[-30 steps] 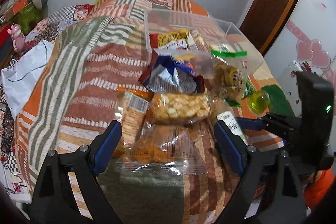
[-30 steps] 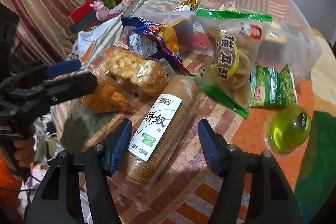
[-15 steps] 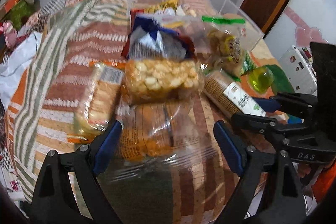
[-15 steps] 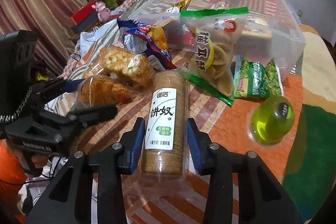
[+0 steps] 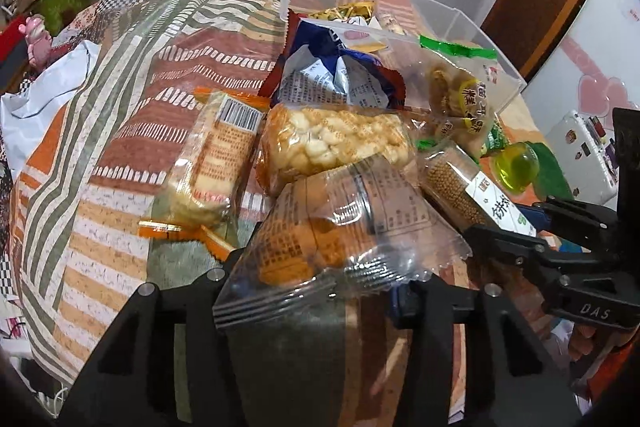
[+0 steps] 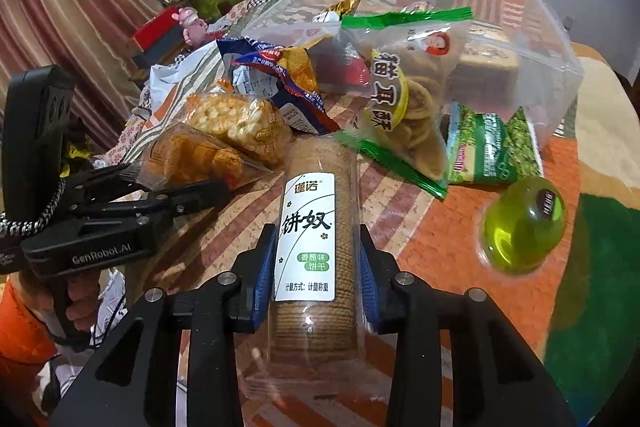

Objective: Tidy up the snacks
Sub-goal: 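Carry both snacks into the clear plastic box and release them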

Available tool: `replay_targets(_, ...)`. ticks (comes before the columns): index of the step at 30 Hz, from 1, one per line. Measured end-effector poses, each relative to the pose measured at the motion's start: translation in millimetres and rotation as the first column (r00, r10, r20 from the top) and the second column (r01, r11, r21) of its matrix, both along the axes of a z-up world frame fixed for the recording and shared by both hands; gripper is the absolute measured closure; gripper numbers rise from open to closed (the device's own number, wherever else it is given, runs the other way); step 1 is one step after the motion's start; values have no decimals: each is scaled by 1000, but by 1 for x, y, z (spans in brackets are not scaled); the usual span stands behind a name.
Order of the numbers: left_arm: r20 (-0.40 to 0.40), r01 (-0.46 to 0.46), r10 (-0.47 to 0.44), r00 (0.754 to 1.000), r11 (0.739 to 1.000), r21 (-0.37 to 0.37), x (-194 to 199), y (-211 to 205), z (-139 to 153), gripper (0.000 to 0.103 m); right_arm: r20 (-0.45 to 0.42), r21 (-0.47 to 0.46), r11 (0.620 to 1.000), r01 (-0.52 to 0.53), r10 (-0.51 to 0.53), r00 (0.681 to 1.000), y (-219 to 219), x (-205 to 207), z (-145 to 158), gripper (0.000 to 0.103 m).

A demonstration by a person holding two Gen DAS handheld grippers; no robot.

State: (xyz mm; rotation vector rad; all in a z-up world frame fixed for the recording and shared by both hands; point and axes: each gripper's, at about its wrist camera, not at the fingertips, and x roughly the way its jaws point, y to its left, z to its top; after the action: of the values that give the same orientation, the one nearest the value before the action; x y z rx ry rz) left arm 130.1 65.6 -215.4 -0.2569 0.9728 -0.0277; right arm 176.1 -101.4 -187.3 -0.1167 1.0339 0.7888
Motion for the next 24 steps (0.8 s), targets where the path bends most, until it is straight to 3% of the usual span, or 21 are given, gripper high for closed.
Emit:
replay_targets(5,22,8,-8,1000,1000,3,-10,-4,10,55,21,23,1000,15,-16,1000,-12,-4,10,72)
replay_targets(13,129,22,-27,991,999,37,-25,-12,51,55,54,80,996,51,-56,997,-26,-4,28,72)
replay_targets(24,239,36,-50,970,997,64,3,-14,100,55,157,175,978,111,-139,978,-42,9,76,72)
